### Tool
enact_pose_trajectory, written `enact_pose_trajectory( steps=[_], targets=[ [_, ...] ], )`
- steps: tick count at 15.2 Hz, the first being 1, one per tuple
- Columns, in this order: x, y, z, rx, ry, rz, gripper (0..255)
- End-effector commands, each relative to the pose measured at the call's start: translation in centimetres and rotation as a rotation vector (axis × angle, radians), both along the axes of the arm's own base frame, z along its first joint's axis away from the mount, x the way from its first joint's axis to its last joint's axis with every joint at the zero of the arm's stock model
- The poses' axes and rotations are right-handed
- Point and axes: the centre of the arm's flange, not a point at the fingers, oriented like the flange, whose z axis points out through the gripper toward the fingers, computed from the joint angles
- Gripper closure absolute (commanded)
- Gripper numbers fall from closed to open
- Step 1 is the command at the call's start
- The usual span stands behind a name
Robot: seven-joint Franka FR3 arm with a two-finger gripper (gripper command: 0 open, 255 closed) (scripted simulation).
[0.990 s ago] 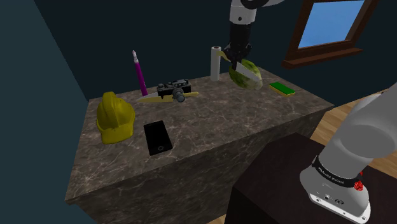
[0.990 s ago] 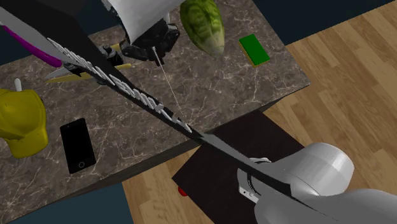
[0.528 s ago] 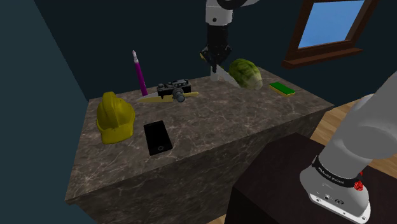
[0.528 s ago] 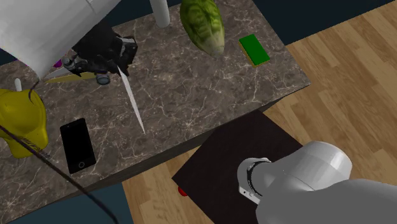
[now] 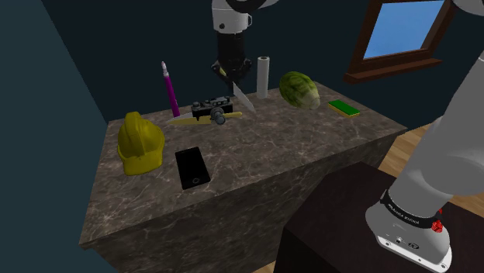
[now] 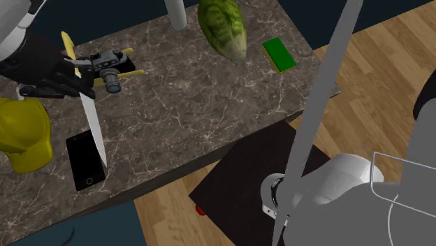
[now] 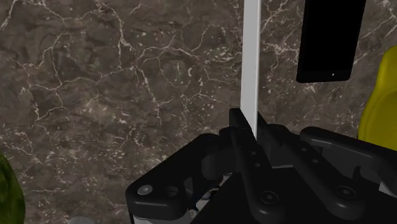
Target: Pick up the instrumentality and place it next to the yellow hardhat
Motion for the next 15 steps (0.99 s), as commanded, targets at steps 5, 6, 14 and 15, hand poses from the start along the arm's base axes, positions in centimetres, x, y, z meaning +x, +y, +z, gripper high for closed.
enact_pose_trajectory(
  steps=[5, 6, 14, 15],
  targets=[
    [2.2, 5.1, -1.2, 0.001, 0.000, -0.002, 255],
    [2.2, 5.1, -1.8, 0.001, 0.000, -0.002, 255],
    [2.2, 5.1, -6.0, 0.001, 0.000, -0.002, 255],
    [2.2, 5.1, -6.5, 0.001, 0.000, -0.002, 255]
  ],
)
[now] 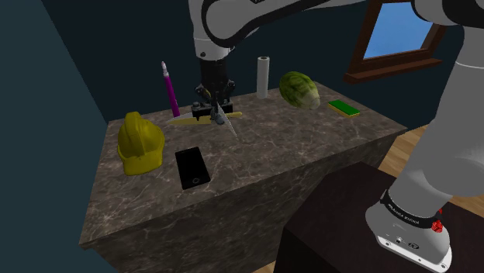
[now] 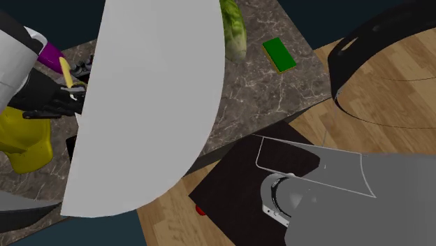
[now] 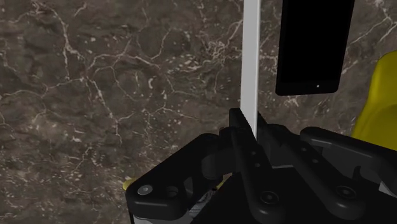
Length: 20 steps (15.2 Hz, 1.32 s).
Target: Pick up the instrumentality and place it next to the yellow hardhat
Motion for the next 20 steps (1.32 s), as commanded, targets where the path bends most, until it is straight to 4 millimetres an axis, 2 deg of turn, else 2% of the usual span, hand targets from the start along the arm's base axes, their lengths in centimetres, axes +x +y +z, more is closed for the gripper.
enact_pose_trajectory(
  steps=[1, 20],
  targets=[
    [0.0, 0.0, -1.1, 0.000, 0.000, 0.000, 255],
    [0.0, 0.0, -11.1, 0.000, 0.000, 0.000, 255]
  ],
)
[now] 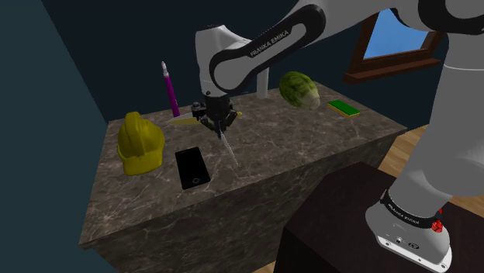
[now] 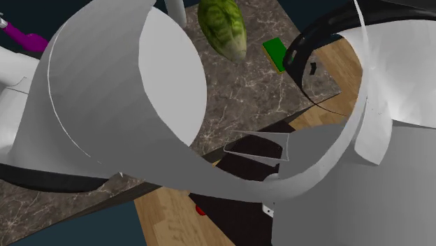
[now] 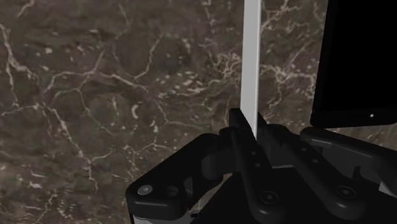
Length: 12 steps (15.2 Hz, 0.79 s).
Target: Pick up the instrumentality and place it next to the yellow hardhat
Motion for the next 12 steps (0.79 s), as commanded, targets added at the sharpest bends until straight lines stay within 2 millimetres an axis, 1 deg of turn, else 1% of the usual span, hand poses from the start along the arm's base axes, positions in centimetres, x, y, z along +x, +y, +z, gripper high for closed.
enact_pose_trajectory(
  steps=[1, 6, 12],
  targets=[
    [-0.1, 0.0, -1.1, 0.000, 0.000, 0.000, 255],
    [-0.1, 0.0, -3.9, 0.000, 0.000, 0.000, 255],
    [-0.1, 0.0, -3.9, 0.000, 0.000, 0.000, 255]
  ],
)
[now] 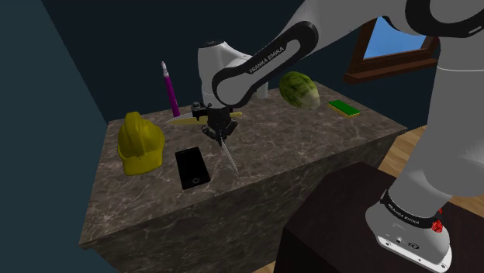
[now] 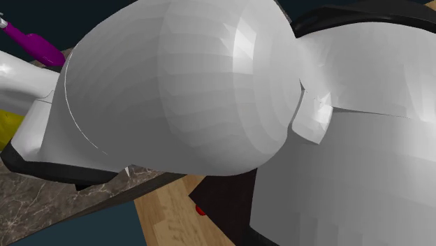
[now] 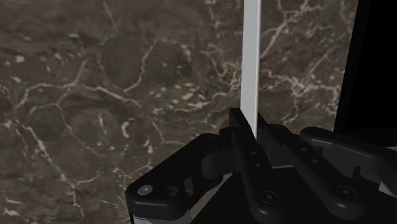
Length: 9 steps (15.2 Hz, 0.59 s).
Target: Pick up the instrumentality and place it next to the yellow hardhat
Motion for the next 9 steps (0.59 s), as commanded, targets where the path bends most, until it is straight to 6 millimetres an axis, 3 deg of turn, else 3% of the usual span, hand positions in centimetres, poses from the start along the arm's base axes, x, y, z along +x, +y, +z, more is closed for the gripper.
enact_pose_trajectory(
  steps=[1, 2, 3, 8, 9],
  targets=[
    [0.0, 0.0, 0.0, 0.000, 0.000, 0.000, 255],
    [0.0, 0.0, 0.0, 0.000, 0.000, 0.000, 255],
    [0.0, 0.0, 0.0, 0.000, 0.000, 0.000, 0],
    [0.0, 0.0, 0.0, 0.000, 0.000, 0.000, 0],
    [0.0, 0.0, 1.3, 0.000, 0.000, 0.000, 0]
  ],
)
